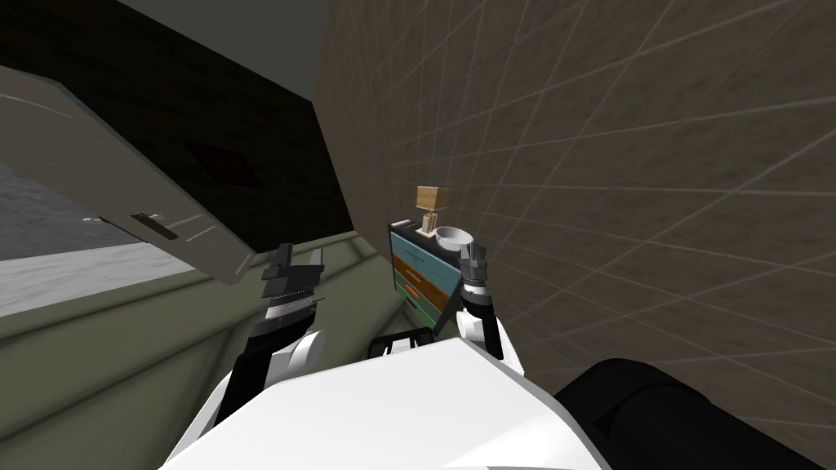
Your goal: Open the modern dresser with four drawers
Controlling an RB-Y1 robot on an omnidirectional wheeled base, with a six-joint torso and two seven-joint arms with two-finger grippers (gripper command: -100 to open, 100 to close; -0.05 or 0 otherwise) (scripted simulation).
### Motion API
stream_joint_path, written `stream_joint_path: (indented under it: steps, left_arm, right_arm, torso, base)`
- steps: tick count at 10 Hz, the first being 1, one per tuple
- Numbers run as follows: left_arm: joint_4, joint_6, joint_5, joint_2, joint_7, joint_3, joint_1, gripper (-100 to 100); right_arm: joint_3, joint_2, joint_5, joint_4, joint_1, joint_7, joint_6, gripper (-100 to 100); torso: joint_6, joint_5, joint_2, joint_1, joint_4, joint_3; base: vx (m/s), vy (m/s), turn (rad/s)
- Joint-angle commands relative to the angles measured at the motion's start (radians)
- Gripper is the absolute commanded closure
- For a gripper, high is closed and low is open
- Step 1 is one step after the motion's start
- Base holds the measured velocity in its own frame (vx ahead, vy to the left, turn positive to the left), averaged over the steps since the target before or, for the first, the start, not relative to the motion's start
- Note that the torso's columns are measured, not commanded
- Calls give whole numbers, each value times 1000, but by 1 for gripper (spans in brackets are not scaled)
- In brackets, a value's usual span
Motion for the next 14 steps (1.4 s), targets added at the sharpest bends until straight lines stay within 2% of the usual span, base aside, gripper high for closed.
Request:
stream_joint_path:
  steps: [1,2,3,5,6,7,10,11,13,14]
  left_arm:
    - [0,0,0,0,0,0,0,0]
    - [0,0,0,0,0,0,0,0]
    - [0,0,0,0,0,0,0,0]
    - [0,0,0,0,0,0,0,0]
    - [0,0,0,0,0,0,0,0]
    - [0,0,0,0,0,0,0,0]
    - [0,0,0,0,0,0,0,0]
    - [0,0,0,0,0,0,0,0]
    - [0,0,0,0,0,0,0,0]
    - [0,0,0,0,0,0,0,0]
  right_arm:
    - [0,0,0,0,0,0,0,0]
    - [0,0,0,0,0,0,0,0]
    - [6,-35,2,11,7,0,14,-100]
    - [20,-92,8,38,23,0,45,-100]
    - [30,-118,12,56,34,1,66,-100]
    - [30,-126,12,56,34,1,66,-100]
    - [70,-224,29,127,79,3,146,-100]
    - [70,-238,29,127,79,3,146,-100]
    - [104,-308,44,179,118,5,212,-100]
    - [104,-322,44,184,118,5,212,-100]
  torso:
    - [0,0,74,0,74,-148]
    - [0,0,148,0,148,-295]
    - [0,0,221,0,221,-443]
    - [0,0,264,2,264,-532]
    - [0,1,266,3,267,-536]
    - [0,1,267,3,268,-537]
    - [0,0,268,0,268,-537]
    - [0,1,268,4,268,-537]
    - [0,0,268,-1,268,-536]
    - [0,0,267,-1,268,-537]
  base:
    - [0,0,0]
    - [0,0,0]
    - [4,31,35]
    - [-7,74,50]
    - [-3,121,57]
    - [1,90,13]
    - [6,119,77]
    - [-6,139,19]
    - [11,129,76]
    - [9,115,34]
